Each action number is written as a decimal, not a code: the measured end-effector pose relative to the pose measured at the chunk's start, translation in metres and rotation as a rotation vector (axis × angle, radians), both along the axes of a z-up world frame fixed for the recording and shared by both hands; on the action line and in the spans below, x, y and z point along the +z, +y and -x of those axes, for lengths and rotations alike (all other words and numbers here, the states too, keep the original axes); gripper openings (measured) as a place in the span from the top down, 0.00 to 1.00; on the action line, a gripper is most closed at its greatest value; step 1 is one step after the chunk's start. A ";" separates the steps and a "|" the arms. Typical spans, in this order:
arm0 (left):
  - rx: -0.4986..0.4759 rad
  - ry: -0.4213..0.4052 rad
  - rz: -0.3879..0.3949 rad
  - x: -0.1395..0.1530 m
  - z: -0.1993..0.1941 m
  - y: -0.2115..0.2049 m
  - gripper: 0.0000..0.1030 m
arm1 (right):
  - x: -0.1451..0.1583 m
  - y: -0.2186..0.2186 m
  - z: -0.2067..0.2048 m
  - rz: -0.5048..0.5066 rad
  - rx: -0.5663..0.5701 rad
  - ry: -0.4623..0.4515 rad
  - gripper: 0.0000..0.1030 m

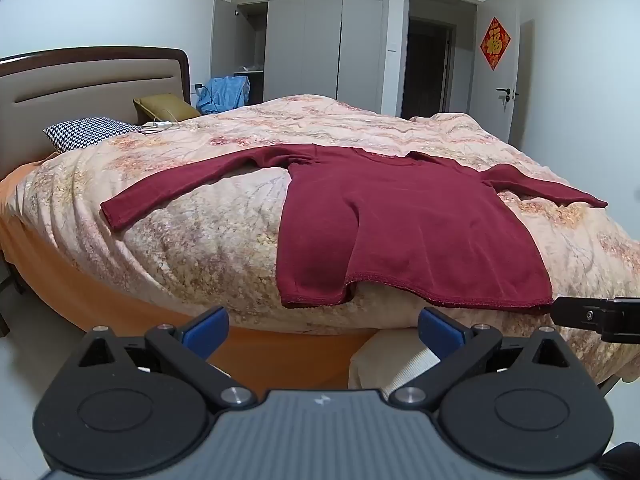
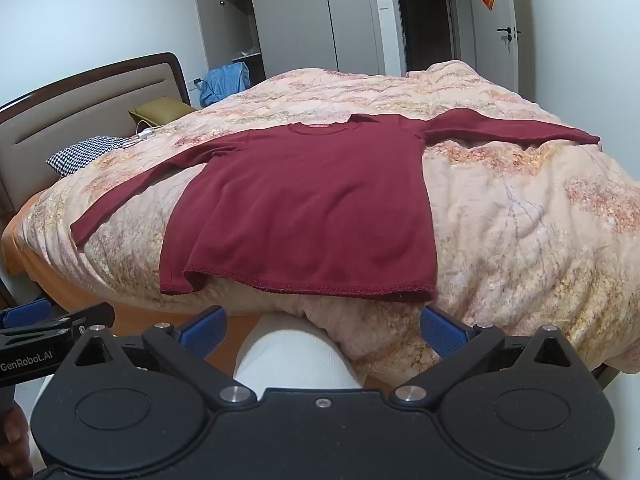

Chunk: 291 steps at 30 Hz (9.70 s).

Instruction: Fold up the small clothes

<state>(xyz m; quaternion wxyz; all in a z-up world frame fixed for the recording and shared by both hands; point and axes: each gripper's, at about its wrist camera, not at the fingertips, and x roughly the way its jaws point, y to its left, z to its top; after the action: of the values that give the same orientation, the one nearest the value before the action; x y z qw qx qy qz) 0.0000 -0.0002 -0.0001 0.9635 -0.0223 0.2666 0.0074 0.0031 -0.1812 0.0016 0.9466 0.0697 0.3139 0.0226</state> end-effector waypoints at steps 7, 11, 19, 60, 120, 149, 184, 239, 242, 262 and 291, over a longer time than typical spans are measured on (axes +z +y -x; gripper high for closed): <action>-0.002 0.001 0.002 0.000 0.000 -0.001 0.00 | 0.000 0.000 0.000 -0.004 0.000 0.002 0.00; -0.001 0.002 0.005 0.000 0.000 0.000 0.00 | 0.000 -0.001 0.000 -0.006 0.000 0.003 0.00; -0.001 0.002 0.004 0.000 0.000 0.000 0.00 | -0.001 -0.001 -0.001 -0.008 0.000 0.005 0.00; -0.001 0.004 0.000 0.000 0.000 0.000 0.00 | -0.001 -0.003 -0.001 -0.015 -0.002 0.012 0.00; -0.095 0.118 -0.122 0.002 -0.028 -0.027 0.00 | -0.004 -0.075 -0.042 -0.235 -0.094 0.036 0.00; -0.003 0.113 -0.080 0.029 -0.267 -0.059 0.00 | -0.050 -0.206 -0.166 -0.124 -0.302 -0.236 0.00; -0.009 -0.054 -0.031 -0.078 -0.346 -0.102 0.00 | -0.057 -0.470 -0.372 -0.167 -0.872 -0.199 0.91; -0.004 -0.006 0.159 -0.013 -0.408 0.001 0.00 | -0.035 -0.107 -0.414 0.261 0.067 -0.195 0.01; 0.013 0.017 0.101 -0.027 -0.436 -0.021 0.00 | -0.048 -0.148 -0.435 0.271 -0.112 -0.180 0.01; 0.030 0.058 0.077 -0.070 -0.445 -0.023 0.00 | -0.098 -0.198 -0.460 0.287 -0.291 -0.123 0.01; 0.712 0.036 0.565 -0.067 -0.276 0.262 0.00 | -0.052 -0.080 -0.332 0.236 0.126 -0.363 0.00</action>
<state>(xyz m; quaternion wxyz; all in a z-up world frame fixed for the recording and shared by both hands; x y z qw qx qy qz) 0.2762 0.2621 -0.0668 0.8523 -0.3744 0.2505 0.2658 0.3353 -0.2611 -0.0503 0.9859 -0.0666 0.1426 0.0570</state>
